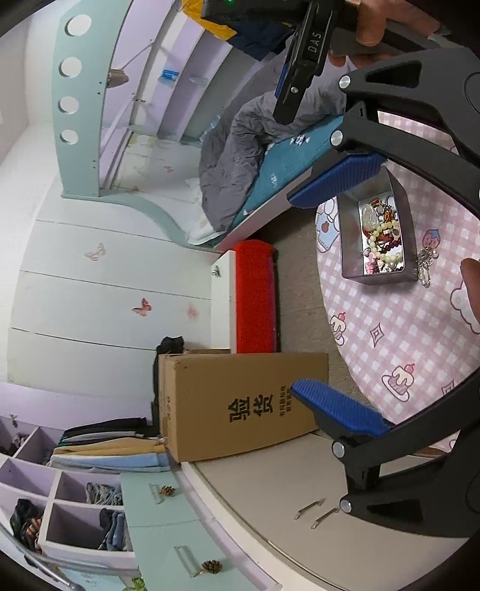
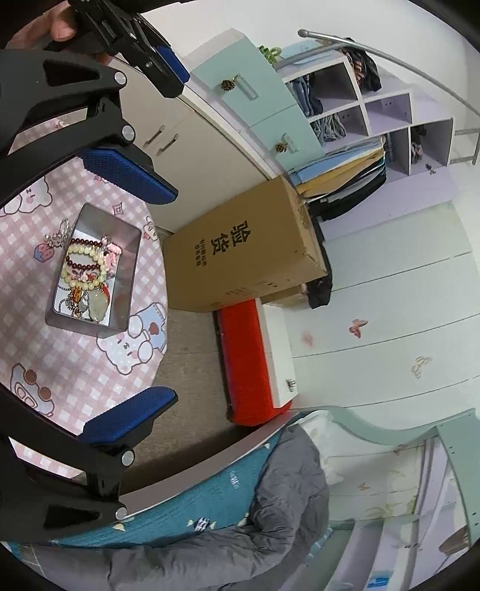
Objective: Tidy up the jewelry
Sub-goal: 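Withdraw both tools toward the remaining silver charms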
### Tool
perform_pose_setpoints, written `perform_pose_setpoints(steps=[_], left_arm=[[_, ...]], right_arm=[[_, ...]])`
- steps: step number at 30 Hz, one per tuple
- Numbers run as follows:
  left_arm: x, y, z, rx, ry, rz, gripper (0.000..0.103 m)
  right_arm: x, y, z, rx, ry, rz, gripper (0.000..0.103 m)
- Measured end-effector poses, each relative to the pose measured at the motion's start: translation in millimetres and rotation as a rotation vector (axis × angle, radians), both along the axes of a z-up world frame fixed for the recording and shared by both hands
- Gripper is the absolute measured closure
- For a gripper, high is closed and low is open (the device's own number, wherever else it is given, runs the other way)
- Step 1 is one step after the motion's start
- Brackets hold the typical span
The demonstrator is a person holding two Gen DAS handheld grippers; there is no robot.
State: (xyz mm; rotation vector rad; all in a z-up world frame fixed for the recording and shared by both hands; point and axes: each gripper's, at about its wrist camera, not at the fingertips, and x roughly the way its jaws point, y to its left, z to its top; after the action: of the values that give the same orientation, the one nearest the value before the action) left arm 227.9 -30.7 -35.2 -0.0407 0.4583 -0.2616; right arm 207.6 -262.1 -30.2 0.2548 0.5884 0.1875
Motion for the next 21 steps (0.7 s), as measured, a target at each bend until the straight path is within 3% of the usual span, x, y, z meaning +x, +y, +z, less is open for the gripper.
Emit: perform_pose_setpoints(steps=[9, 21], left_arm=[[-27.2, 7.8, 9.9, 0.001, -0.043, 0.022, 0.009], [-40.9, 16.2, -15.8, 0.003, 0.009, 0.033, 0.009]], right_arm=[[-22.9, 10.9, 22.2, -0.036, -0.067, 0.008, 0.008], [-57.1, 29.3, 18.2, -0.071, -0.076, 0.060, 0.008]])
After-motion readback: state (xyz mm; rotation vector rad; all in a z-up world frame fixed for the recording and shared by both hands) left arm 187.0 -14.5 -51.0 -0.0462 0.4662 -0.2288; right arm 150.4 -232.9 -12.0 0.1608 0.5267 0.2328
